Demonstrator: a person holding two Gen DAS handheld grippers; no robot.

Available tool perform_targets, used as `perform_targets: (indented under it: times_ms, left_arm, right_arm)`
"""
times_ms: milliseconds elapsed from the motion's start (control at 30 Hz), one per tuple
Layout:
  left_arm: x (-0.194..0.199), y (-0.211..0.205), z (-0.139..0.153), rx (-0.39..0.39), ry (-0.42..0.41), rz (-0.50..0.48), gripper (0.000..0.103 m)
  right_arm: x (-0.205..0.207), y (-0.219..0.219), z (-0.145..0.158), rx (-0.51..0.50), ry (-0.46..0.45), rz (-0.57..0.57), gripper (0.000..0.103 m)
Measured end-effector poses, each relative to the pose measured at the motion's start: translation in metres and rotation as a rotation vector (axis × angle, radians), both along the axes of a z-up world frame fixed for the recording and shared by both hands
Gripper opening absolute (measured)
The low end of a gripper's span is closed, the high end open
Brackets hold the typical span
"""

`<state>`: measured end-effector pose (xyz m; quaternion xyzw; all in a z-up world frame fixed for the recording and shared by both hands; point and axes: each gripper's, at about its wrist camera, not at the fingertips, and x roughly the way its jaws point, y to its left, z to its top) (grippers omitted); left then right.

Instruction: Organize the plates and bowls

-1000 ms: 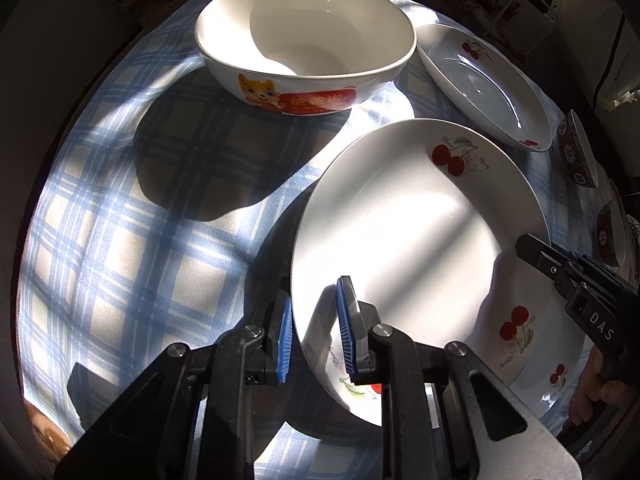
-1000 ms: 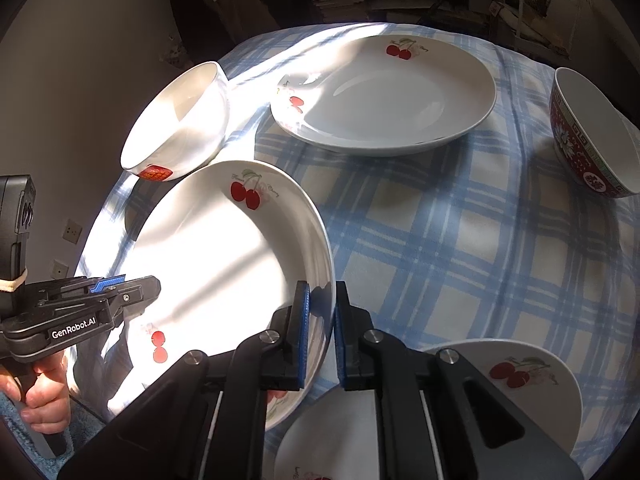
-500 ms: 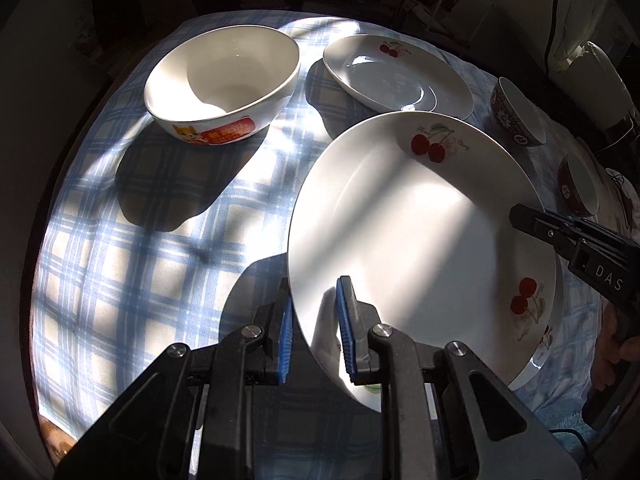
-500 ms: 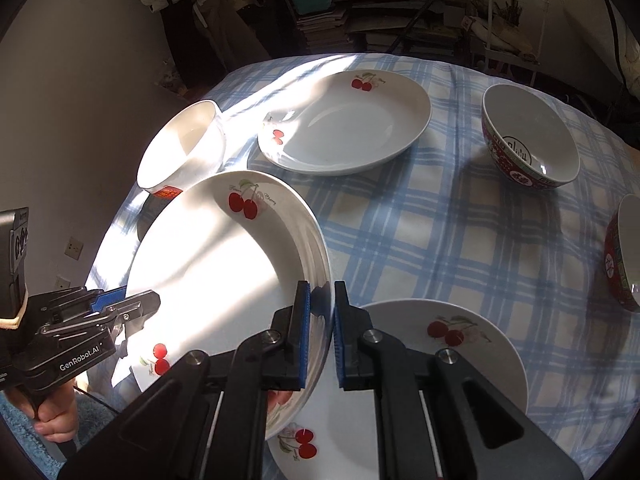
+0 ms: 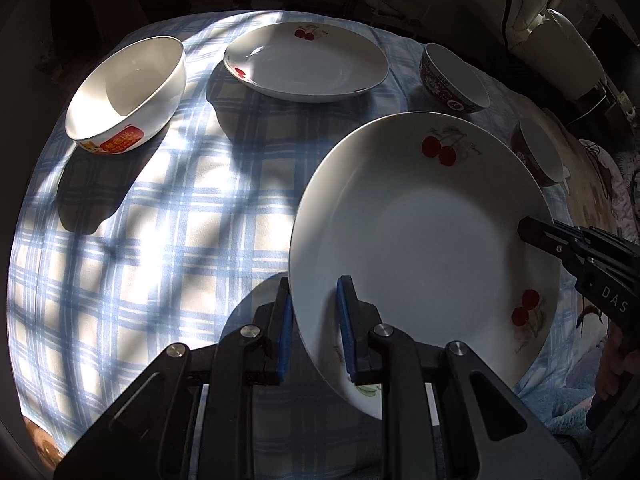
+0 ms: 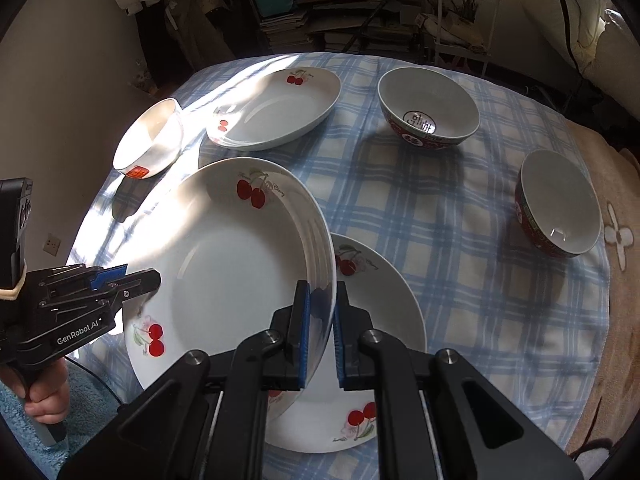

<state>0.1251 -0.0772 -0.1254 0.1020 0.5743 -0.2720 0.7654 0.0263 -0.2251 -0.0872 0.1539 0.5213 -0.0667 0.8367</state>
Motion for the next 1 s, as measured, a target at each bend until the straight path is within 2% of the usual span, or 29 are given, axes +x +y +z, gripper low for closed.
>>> perform_targets:
  times_ms: [300, 600, 1000]
  left_arm:
    - [-0.031, -0.027, -0.008, 0.022, -0.018, -0.065, 0.021]
    - [-0.036, -0.029, -0.033, 0.096, 0.004, -0.061, 0.021]
    - [-0.04, -0.042, -0.045, 0.141, -0.018, -0.094, 0.021]
  right_arm:
    - [-0.025, -0.022, -0.008, 0.006, 0.014, -0.086, 0.012]
    - [-0.032, -0.011, -0.022, -0.025, 0.047, -0.1, 0.012]
    - [-0.03, -0.017, -0.038, -0.016, 0.085, -0.16, 0.012]
